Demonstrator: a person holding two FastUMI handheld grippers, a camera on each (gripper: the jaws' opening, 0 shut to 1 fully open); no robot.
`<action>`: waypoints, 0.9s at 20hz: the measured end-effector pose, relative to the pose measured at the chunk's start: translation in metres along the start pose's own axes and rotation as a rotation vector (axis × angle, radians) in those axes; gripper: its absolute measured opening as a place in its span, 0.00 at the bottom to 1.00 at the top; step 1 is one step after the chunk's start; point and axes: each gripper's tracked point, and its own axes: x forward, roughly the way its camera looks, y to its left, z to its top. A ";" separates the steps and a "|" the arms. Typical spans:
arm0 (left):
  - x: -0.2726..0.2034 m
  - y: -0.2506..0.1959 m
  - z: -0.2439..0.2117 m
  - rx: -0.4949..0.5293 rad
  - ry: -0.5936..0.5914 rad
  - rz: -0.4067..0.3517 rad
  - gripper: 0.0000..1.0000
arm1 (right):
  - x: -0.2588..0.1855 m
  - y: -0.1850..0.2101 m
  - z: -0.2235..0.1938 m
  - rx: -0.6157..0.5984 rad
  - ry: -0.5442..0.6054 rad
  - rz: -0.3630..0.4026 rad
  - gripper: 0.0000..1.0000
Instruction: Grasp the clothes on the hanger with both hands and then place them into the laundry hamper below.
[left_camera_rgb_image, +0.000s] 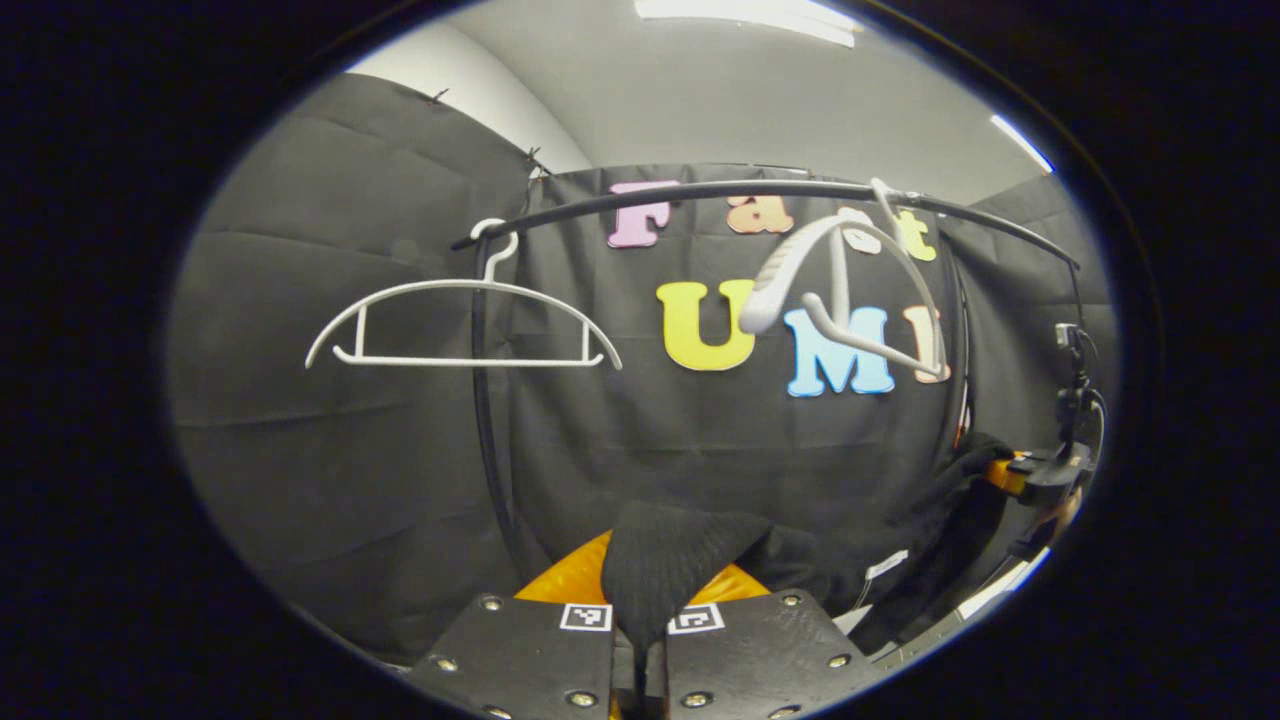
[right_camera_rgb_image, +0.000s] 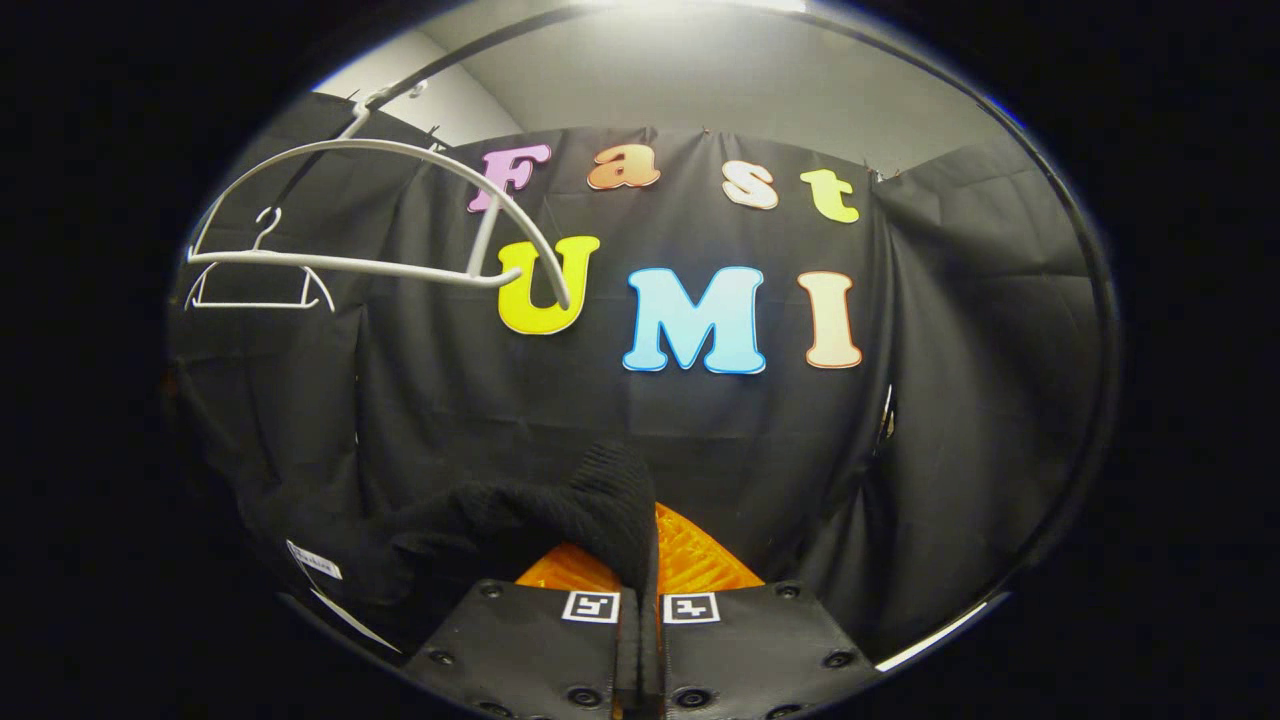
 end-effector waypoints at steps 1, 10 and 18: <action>-0.006 -0.004 -0.004 0.005 0.006 -0.011 0.05 | -0.009 0.008 -0.003 -0.003 0.008 0.009 0.04; -0.023 -0.061 -0.031 -0.003 0.037 -0.132 0.05 | -0.073 0.068 -0.024 -0.033 0.046 0.105 0.03; -0.035 -0.135 -0.061 -0.020 0.064 -0.265 0.05 | -0.117 0.111 -0.072 -0.048 0.121 0.197 0.03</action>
